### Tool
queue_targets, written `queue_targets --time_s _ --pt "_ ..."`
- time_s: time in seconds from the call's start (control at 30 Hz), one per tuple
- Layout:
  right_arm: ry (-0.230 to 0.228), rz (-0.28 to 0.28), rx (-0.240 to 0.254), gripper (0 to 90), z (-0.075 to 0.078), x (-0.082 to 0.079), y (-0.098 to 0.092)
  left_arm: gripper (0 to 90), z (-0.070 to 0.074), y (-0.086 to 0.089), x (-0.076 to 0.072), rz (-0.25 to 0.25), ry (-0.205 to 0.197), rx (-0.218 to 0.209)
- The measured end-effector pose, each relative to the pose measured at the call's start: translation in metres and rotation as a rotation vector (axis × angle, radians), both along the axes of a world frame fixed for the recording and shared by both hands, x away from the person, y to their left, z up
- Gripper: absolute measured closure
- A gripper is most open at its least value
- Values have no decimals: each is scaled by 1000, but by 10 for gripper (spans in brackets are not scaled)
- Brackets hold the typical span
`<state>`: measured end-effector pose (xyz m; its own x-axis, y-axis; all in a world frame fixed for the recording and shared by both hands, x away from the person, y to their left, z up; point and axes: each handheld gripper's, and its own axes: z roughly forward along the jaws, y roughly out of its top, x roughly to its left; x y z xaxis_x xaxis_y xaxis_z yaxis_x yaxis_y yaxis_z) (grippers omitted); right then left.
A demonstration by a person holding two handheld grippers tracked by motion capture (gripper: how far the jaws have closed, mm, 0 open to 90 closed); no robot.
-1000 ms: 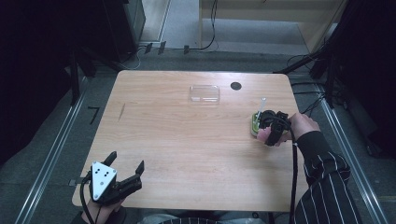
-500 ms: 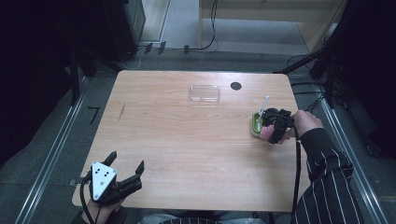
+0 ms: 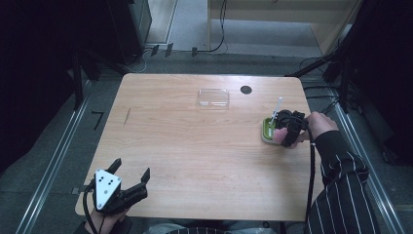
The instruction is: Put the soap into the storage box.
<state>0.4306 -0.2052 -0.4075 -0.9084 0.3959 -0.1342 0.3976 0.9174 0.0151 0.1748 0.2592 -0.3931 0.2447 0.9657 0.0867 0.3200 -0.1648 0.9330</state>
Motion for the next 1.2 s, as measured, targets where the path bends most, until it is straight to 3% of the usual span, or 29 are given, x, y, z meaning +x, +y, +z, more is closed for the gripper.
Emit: queue_targets --time_s 0.8,1.2 --pt "-4 45 12 387 3 16 -8 134 0 6 -8 37 2 -3" --pt "-7 76 8 387 4 23 0 134 0 12 -16 63 0 -1"
